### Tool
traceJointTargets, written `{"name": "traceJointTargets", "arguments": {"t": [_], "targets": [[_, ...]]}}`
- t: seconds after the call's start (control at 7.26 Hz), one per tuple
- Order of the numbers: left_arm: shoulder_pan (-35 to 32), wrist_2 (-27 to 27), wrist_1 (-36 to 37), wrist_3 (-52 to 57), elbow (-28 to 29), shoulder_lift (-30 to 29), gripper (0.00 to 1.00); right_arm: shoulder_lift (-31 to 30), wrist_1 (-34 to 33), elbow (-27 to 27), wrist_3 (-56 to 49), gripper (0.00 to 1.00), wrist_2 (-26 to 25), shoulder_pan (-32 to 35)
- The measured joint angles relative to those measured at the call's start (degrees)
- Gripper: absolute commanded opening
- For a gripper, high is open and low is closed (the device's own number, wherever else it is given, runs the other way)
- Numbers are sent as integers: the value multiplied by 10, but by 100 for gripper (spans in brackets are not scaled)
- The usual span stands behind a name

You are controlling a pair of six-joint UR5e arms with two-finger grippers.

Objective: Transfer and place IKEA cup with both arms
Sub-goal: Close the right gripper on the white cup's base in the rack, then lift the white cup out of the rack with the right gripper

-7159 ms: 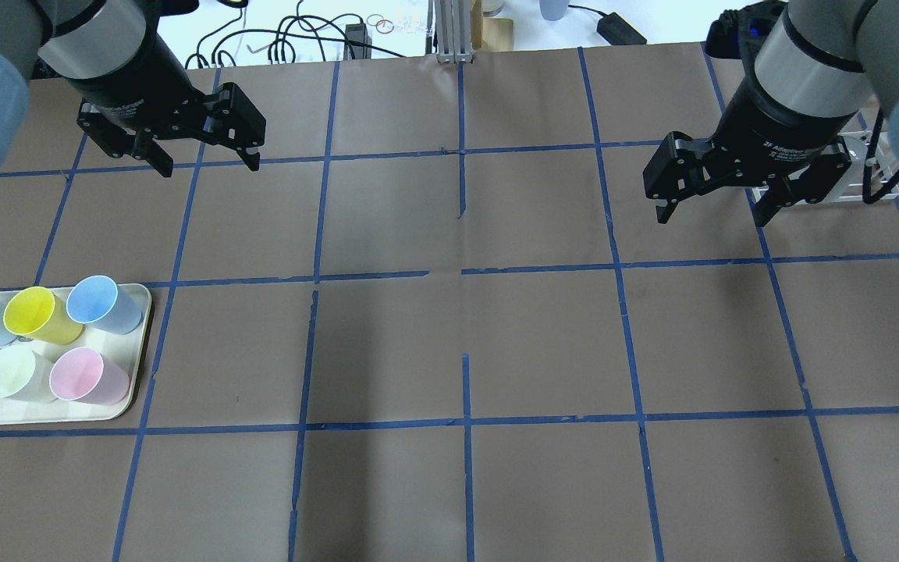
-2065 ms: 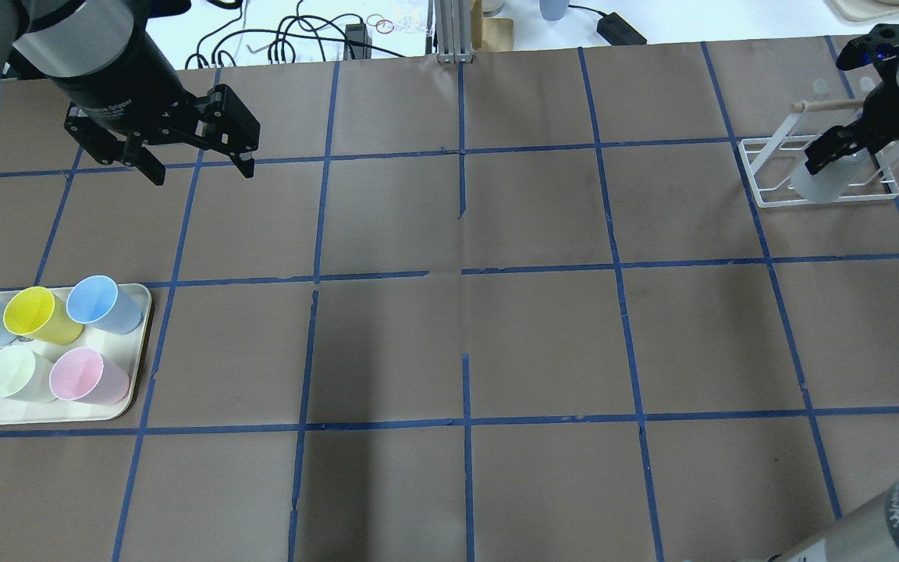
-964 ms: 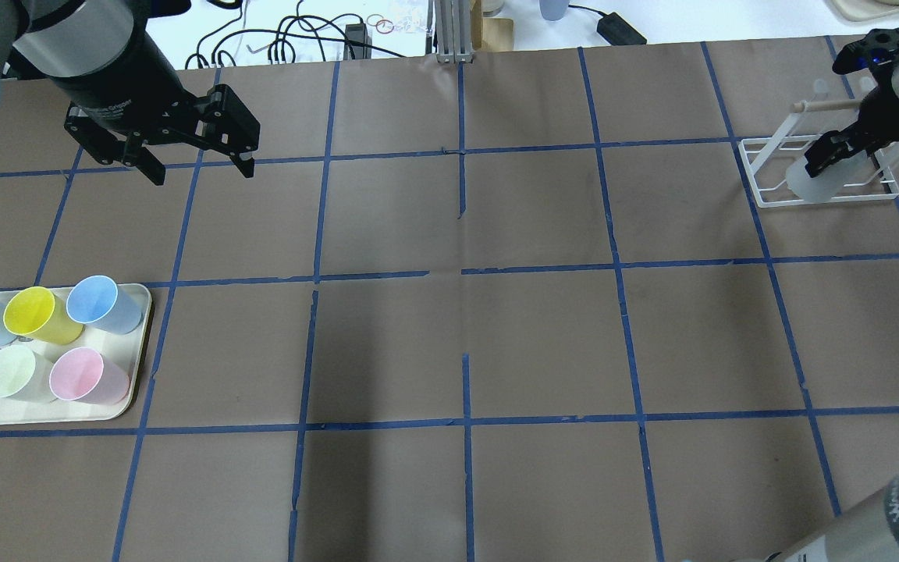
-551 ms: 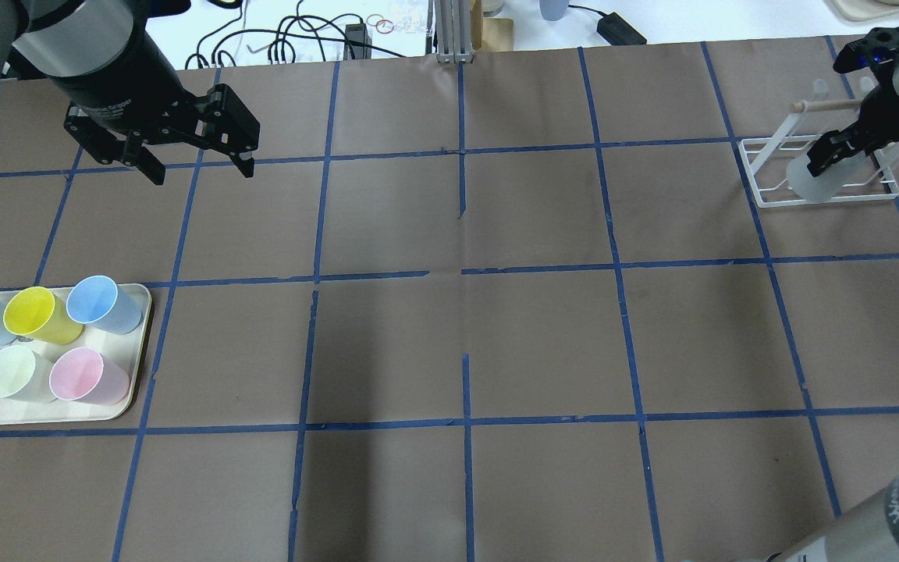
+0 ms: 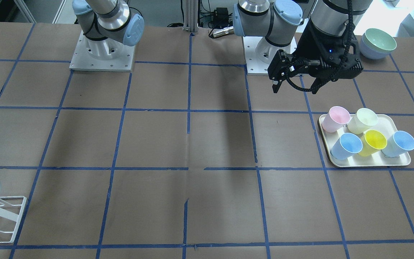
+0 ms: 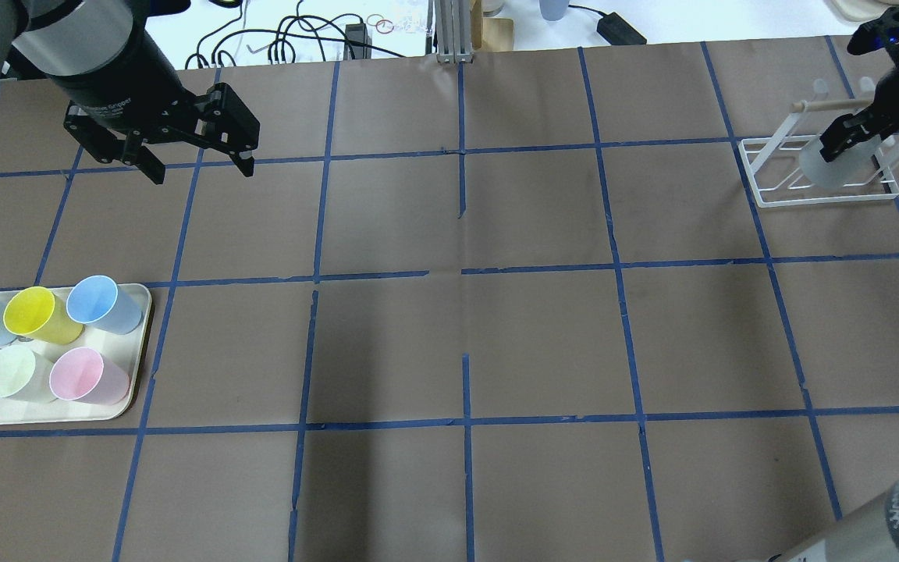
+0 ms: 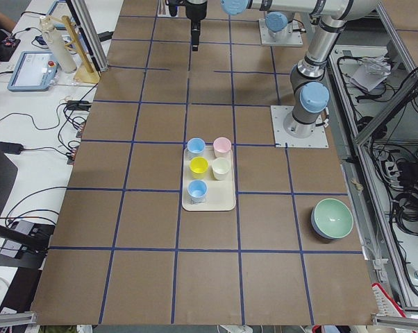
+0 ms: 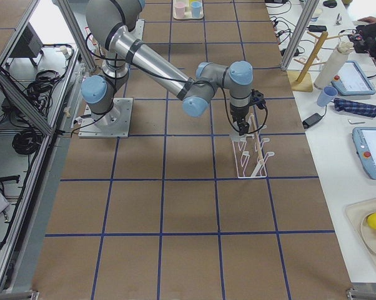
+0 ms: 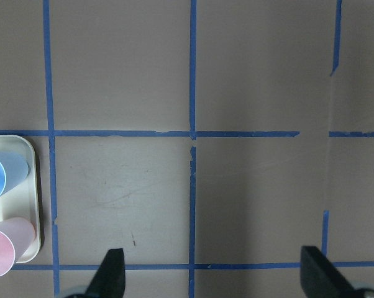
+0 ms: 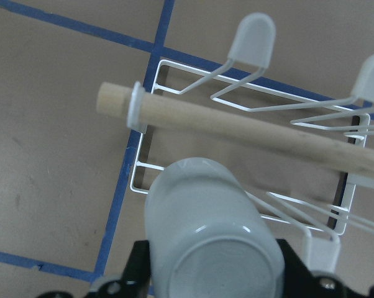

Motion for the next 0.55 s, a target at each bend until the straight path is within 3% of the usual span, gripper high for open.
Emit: {"name": "traceJointTargets", "arguments": {"t": [0.55], "targets": [[0, -4, 0, 0, 0, 0, 100, -59, 59, -5, 0, 23, -14, 0]]}}
